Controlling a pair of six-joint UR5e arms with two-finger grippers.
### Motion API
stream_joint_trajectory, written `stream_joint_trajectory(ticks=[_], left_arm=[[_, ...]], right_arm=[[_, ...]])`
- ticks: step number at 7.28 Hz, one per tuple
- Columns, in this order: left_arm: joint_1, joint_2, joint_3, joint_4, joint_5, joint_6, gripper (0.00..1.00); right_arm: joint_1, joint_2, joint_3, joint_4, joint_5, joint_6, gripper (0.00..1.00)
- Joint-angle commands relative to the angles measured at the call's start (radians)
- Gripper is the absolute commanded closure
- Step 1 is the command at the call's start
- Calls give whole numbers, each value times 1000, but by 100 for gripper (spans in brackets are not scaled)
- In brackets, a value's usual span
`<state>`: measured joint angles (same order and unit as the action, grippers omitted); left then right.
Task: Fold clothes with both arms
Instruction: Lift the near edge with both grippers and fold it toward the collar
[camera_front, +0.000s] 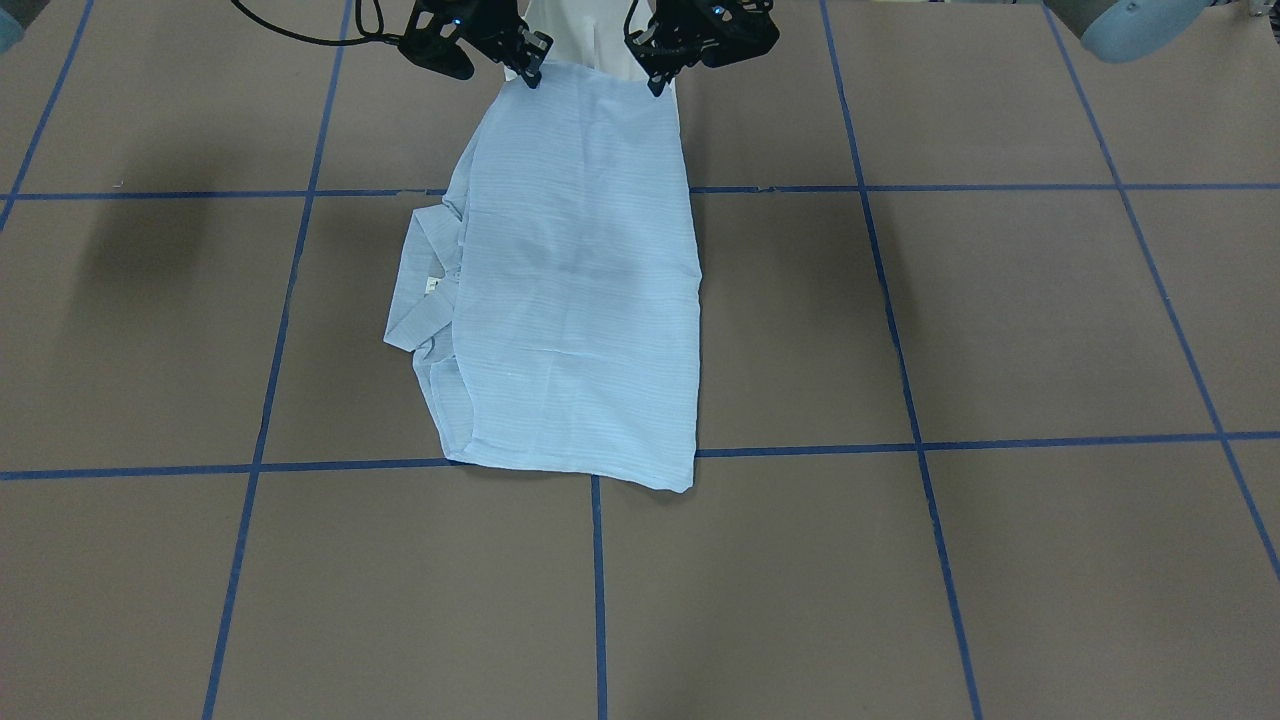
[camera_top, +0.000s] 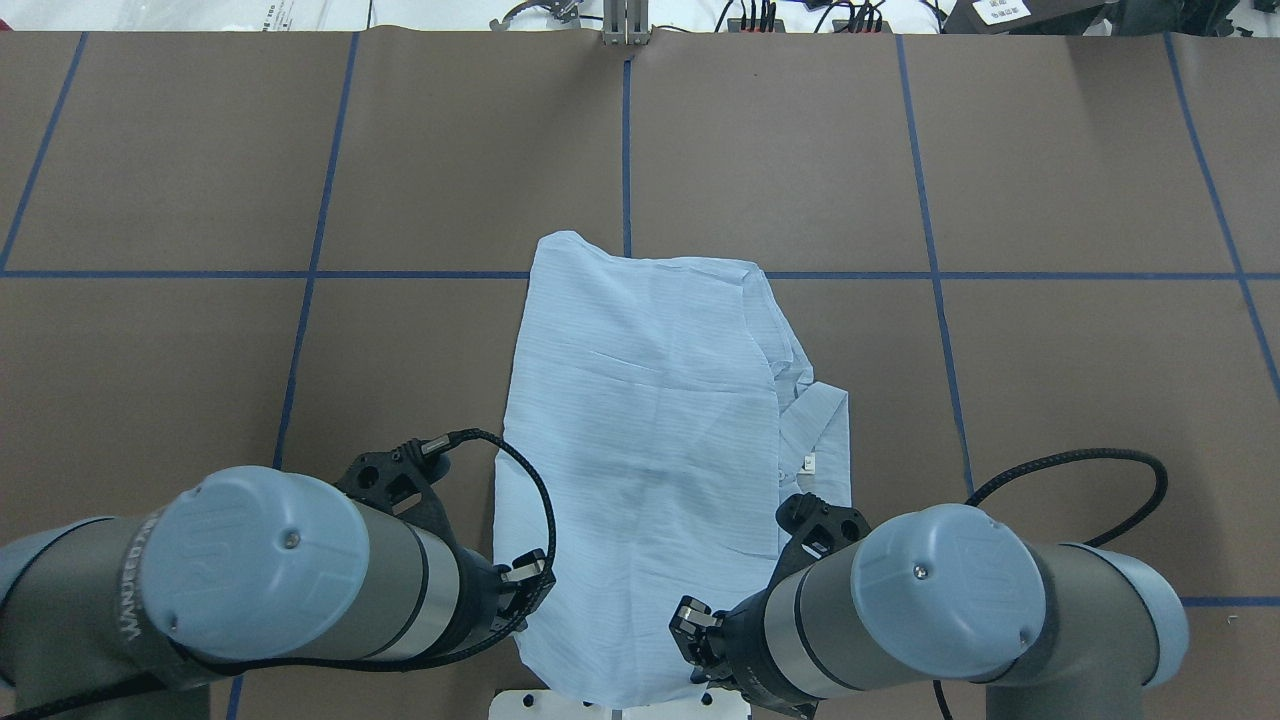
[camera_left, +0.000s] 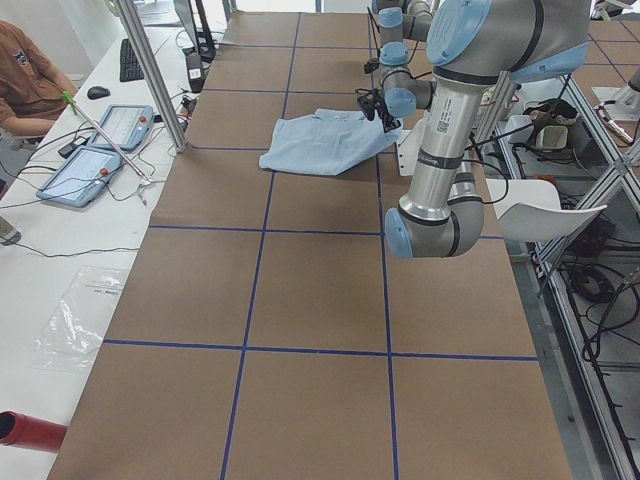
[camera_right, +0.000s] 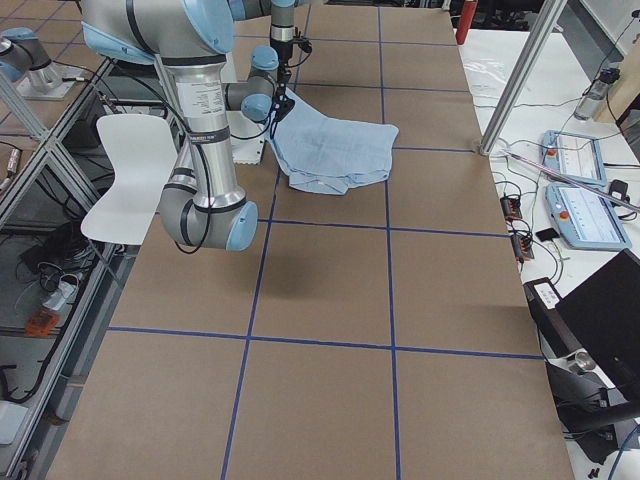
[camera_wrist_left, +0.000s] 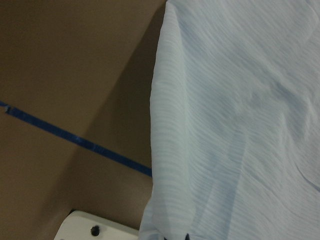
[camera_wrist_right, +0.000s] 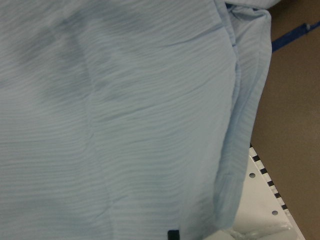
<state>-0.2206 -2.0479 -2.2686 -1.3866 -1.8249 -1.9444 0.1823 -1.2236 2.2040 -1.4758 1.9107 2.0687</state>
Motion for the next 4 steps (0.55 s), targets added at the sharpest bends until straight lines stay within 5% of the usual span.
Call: stream_joint_trajectory(ticks=[1, 4], left_arm=[[15, -9, -10, 41, -14, 7, 100], [-103, -23, 95, -157, -11, 70, 100]], right_arm=[[78, -5, 3, 0, 24, -10, 100], [208, 53, -85, 0, 10, -128, 100]])
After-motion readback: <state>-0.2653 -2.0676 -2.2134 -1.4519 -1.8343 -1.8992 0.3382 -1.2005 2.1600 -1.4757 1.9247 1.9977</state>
